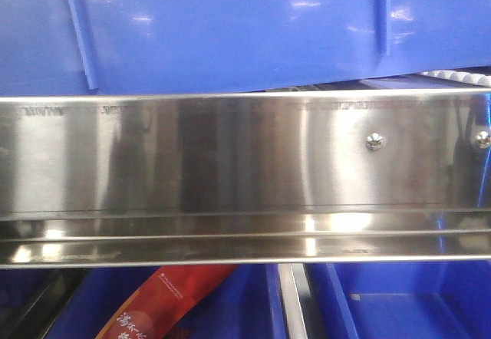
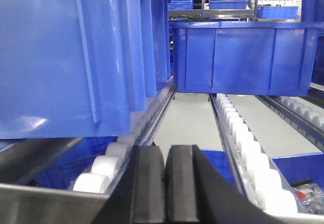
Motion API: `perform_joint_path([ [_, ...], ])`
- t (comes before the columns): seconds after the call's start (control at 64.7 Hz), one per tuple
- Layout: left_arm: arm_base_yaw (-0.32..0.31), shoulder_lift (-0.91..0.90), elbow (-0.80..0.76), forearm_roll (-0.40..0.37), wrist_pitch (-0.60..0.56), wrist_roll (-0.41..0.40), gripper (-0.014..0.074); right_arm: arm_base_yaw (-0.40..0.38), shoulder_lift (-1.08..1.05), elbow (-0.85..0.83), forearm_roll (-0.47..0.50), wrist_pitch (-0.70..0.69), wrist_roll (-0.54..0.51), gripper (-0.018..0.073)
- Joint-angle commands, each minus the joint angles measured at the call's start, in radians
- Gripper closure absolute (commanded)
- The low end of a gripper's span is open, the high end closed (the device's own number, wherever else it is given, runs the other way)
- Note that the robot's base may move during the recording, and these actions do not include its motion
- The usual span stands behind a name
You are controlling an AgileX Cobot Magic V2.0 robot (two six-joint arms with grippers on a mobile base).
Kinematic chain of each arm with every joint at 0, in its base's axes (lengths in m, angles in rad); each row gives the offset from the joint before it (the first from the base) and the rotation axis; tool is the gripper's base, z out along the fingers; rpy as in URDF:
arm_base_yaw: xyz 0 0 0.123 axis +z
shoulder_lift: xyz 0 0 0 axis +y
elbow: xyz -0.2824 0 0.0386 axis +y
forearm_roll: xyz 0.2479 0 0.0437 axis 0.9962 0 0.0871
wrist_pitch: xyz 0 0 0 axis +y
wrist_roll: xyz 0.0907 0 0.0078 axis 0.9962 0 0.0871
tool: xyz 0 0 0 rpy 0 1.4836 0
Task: Move blue bin to conveyor side
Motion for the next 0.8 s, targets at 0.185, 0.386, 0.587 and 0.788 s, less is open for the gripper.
perform_joint_path([
  [0.185,-0.005,-0.006,-0.002,-0.002,-0.012,0.003,0.0623,-0.005,-0.004,-0.001,-0.009,-0.024,-0.008,0.0628],
  [0.386,-0.005,-0.006,-0.002,-0.002,-0.012,0.003,0.0623,-0.005,-0.004,-0.001,-0.009,-0.024,-0.008,0.0628],
  [0.587,-0.005,-0.006,-0.002,-0.002,-0.012,0.003,0.0623,-0.005,-0.004,-0.001,-0.009,-0.024,-0.008,0.0628],
  [0.788,-0.005,-0.006,-0.002,-0.002,-0.019,0.003,0.0623,-0.005,-0.004,-0.001,-0.009,-0.024,-0.008,0.0628],
])
